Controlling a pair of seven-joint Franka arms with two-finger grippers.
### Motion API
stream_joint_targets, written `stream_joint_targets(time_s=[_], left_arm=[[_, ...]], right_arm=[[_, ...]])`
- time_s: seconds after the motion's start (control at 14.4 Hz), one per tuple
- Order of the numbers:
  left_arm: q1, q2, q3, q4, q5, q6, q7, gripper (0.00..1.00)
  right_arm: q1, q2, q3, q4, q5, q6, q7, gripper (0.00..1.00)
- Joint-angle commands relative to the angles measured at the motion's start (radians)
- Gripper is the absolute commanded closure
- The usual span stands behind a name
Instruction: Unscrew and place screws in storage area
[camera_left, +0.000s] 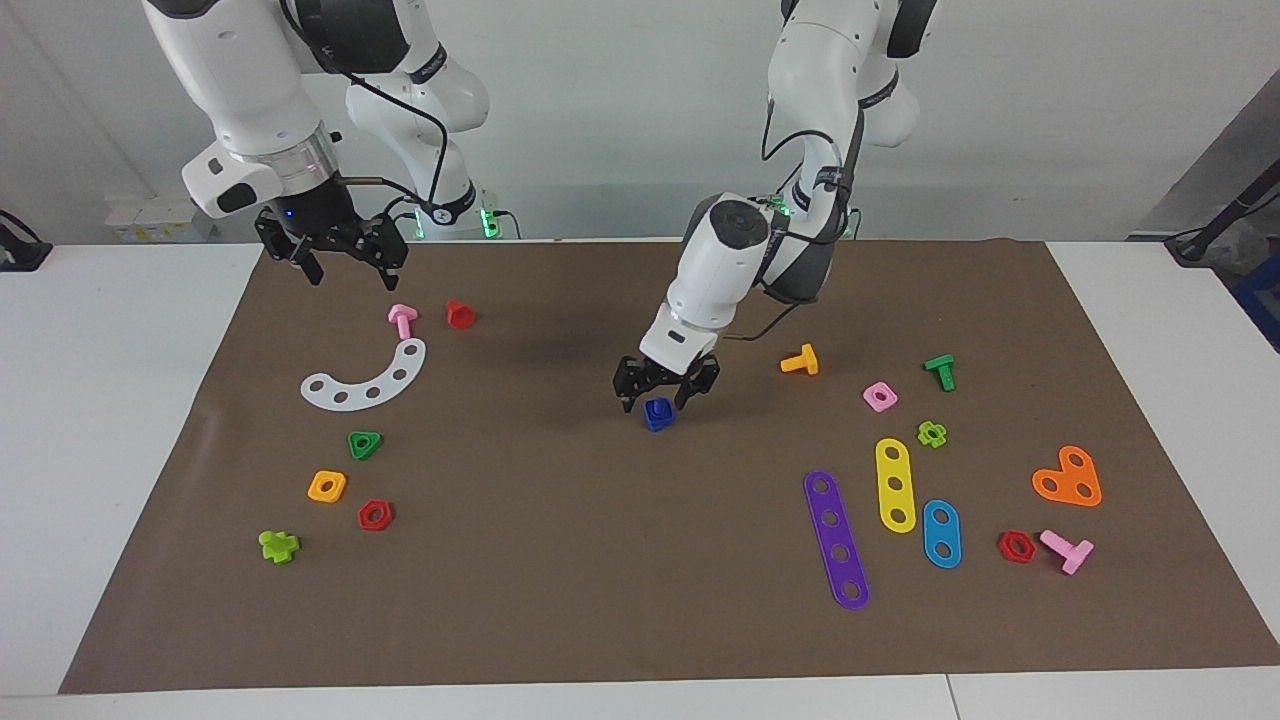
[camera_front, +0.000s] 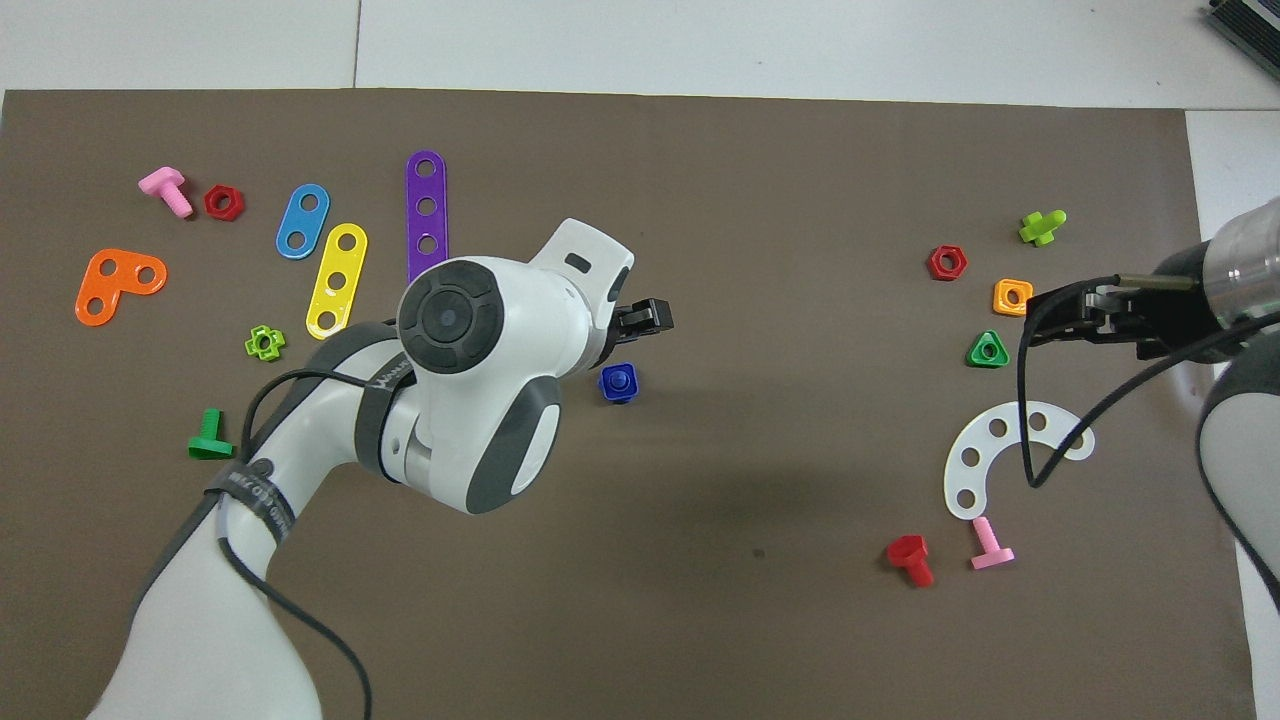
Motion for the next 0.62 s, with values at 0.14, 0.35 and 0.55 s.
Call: stream_joint_targets(time_s=[0.14,0.35,0.55], left_arm=[[-0.008,0.022,0.021,0.041,0.137,-0.136,0.000,0.12],[-0.010,0.023,0.020,0.022,0.142,-0.135,0.000,0.16],[-0.016,0.025,0.018,0.011,0.141,-0.119,0.000,0.24]], right_arm=[[-0.018,-0.026,0.007,-0.026,0.025,-0.001,-0.029,0.00],[-0.018,-0.026,0.007,-0.026,0.025,-0.001,-0.029,0.00],[-0.018,-0.026,0.007,-0.025,0.025,-0.001,-0.031,0.00]])
